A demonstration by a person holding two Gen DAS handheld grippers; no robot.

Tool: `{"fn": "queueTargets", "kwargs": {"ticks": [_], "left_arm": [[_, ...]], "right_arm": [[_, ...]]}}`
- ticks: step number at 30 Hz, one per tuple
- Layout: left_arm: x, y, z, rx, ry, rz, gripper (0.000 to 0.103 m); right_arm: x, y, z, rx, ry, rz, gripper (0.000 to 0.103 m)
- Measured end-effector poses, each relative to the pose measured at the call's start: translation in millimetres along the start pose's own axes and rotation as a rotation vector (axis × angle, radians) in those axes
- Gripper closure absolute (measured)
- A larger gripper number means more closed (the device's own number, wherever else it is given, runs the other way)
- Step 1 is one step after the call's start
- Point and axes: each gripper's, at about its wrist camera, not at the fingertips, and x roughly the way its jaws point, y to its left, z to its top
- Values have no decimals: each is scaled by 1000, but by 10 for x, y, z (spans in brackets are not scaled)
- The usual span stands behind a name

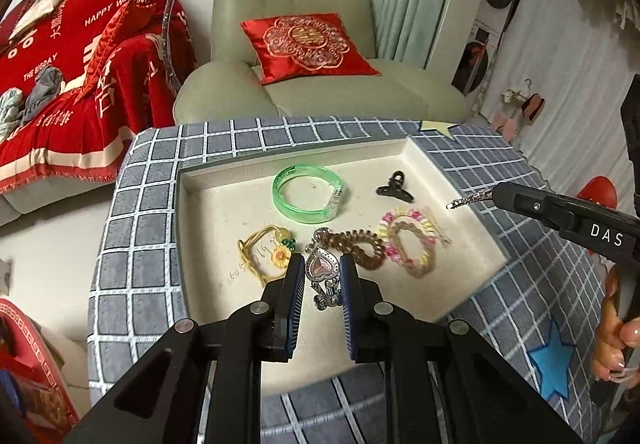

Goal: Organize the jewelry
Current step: 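Carry both items into the tray while the right tool releases the star hair clip there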

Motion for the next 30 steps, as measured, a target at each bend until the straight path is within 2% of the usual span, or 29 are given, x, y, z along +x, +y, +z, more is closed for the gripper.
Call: {"fn": "queueTargets", "kwargs": {"ticks": [9, 19, 30], "left_arm": [[331, 45, 37, -15, 32, 41, 69], [505, 11, -70, 10, 77, 73, 69], [607, -7, -121, 24, 121, 97, 69]], "right_arm": [[392, -129, 11, 29, 4, -38, 92], [542, -193, -142, 37, 42, -40, 92], [720, -216, -262, 47, 162, -43, 91]]}}
